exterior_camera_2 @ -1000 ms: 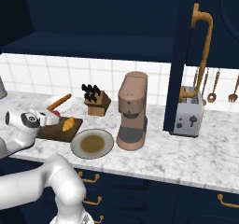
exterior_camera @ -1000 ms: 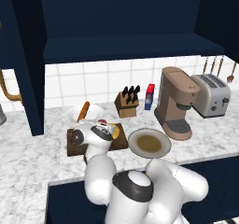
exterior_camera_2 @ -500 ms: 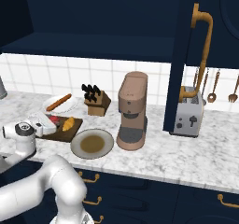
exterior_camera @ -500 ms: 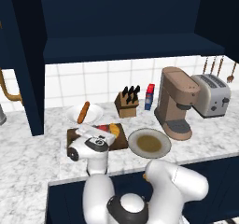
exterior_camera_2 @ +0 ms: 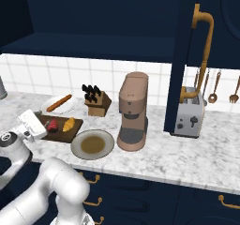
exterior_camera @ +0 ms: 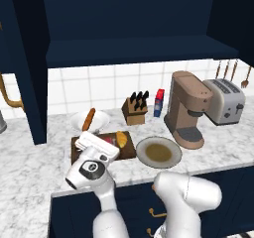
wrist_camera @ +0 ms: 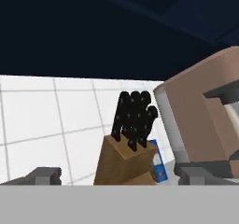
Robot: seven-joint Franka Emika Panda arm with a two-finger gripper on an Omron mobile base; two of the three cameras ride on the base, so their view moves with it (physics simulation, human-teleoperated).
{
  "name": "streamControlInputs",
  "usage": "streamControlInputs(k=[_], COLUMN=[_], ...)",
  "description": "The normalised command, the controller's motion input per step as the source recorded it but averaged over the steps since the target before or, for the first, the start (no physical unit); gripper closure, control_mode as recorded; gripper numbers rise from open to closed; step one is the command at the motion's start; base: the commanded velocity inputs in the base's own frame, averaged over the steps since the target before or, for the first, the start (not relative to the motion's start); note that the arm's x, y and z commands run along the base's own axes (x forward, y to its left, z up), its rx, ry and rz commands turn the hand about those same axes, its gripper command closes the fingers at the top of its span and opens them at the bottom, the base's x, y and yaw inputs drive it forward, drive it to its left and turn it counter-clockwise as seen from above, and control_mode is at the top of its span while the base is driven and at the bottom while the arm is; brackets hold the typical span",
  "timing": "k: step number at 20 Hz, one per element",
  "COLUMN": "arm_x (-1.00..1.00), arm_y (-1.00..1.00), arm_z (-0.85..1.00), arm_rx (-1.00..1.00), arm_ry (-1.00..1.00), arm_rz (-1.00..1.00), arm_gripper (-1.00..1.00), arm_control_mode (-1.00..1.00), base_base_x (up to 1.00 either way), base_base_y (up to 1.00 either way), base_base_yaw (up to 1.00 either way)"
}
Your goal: From the different types of pastries on the counter, select a croissant and place it on the cutting board. Then retrieve a jar of jam from the cabinet and place it alongside the croissant on the cutting board.
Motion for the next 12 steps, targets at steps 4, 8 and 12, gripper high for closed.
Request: streamControlInputs(k=[4, 8, 12], arm_x=[-0.70, -1.00, -1.00], arm_y=[0.12, 0.16, 0.36], arm_z=[0.64, 0.98, 0.63], arm_rx=[0.00, 0.07, 0.09], arm_ry=[-0.01, -0.04, 0.01], arm_rz=[-0.15, -0.03, 0.00], arm_gripper=[-1.00, -1.00, -1.00], arm_control_mode=[-1.00, -1.00, -1.00], base_base_x=[0.00, 0.00, 0.00], base_base_y=[0.00, 0.00, 0.00], base_base_yaw=[0.00, 0.00, 0.00])
